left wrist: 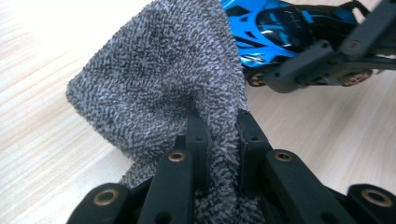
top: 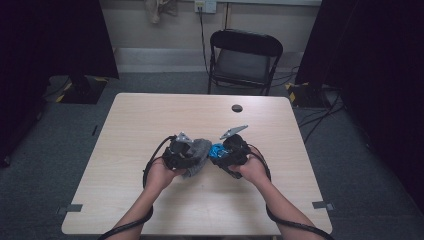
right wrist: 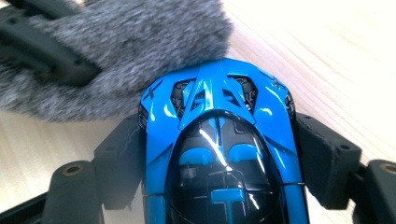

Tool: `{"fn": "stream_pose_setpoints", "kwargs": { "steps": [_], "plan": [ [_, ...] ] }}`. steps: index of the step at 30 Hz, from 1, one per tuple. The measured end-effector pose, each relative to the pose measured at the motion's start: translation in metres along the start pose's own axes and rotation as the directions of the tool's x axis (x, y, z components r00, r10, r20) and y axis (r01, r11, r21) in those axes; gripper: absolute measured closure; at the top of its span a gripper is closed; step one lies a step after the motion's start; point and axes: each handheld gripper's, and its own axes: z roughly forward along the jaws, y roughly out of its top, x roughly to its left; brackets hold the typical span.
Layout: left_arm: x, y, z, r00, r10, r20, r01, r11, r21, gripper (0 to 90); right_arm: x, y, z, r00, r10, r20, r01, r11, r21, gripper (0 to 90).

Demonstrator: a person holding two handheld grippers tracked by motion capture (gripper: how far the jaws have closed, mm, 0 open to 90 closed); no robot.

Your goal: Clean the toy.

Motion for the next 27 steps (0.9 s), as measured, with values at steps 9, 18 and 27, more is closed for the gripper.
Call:
{"fn": "stream_pose_setpoints", "kwargs": {
  "steps": [9, 18, 27],
  "plan": [
    [-0.007, -0.006, -0.004, 0.9997, 0.012, 0.022, -0.012, 0.9999, 0.002, 78.7, -0.006, -0.001, 0.000, 0.9998, 0.019, 0.010, -0.019, 1.000, 0.003, 24.7],
    [-0.003, -0.014, -0.012, 0.9993, 0.009, 0.035, -0.009, 0.9999, 0.009, 78.7, -0.013, -0.004, -0.001, 0.9989, 0.045, 0.014, -0.045, 0.999, -0.004, 24.8],
    [0.027, 0.000, -0.021, 0.9952, -0.073, -0.065, 0.071, 0.9967, -0.040, 78.6, -0.005, -0.006, -0.005, 0.9999, 0.011, -0.006, -0.011, 1.000, 0.003, 24.7]
  ]
}}
